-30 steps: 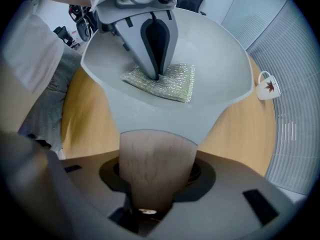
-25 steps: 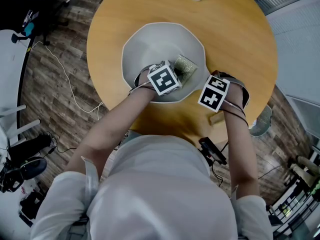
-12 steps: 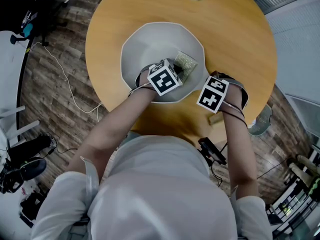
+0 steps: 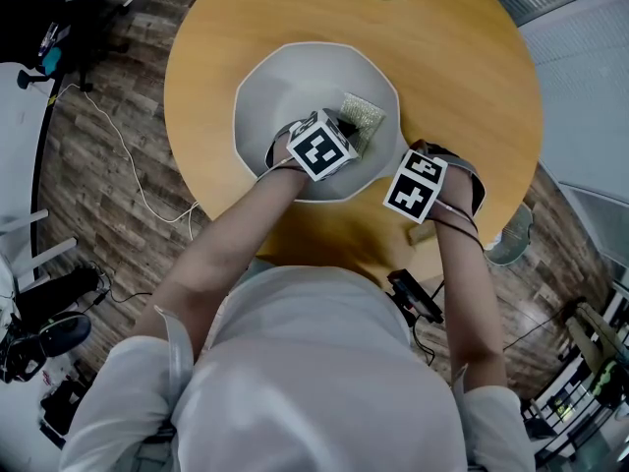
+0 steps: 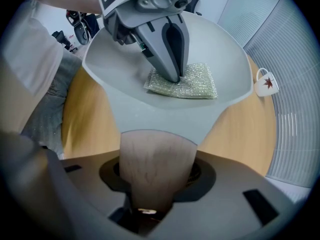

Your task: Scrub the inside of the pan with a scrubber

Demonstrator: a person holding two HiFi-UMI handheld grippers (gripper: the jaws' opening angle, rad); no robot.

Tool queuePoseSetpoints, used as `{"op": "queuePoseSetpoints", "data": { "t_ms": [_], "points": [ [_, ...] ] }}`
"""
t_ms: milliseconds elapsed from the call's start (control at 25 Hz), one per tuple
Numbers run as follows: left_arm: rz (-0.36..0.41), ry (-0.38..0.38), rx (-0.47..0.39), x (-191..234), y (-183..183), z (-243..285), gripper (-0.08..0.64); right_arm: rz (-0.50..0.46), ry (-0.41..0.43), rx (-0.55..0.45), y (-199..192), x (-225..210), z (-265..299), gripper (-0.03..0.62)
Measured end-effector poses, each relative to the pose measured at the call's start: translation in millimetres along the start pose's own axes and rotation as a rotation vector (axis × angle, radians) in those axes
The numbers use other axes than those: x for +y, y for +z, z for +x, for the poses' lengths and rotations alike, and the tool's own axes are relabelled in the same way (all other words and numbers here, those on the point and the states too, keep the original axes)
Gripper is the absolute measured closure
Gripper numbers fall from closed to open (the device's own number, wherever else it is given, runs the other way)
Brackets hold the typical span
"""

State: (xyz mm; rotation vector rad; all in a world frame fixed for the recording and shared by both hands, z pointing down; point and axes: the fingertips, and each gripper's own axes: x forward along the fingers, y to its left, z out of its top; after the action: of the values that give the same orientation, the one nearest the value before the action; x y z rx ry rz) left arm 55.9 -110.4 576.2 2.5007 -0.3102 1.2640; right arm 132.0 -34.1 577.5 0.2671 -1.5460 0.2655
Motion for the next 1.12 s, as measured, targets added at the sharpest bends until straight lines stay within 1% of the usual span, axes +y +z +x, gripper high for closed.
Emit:
{"op": "queuePoseSetpoints", "data": {
  "t_ms": [240,480,880,1120],
  "points": [
    [-0.033,0.0,-0.007,9.3,4.2,1.6,0.541,0.007,0.001,-0.005,0.4,1.0,-0.1,0.411],
    [-0.027,0.015,-0.019,21.6,12.5,0.2,0.541,0.01,0.002,-0.007,0.7,1.1,-1.2,0.411],
    [-0.088,0.019,-0.021,35.0,14.6,0.5,0.541,0.013,0.004,-0.008,0.7,1.2,-1.3,0.411],
    [-0.149,0.019,-0.036,44.8,15.1,-1.6,0.541,0.014,0.004,-0.008,0.0,1.5,-0.8,0.411]
  ]
}}
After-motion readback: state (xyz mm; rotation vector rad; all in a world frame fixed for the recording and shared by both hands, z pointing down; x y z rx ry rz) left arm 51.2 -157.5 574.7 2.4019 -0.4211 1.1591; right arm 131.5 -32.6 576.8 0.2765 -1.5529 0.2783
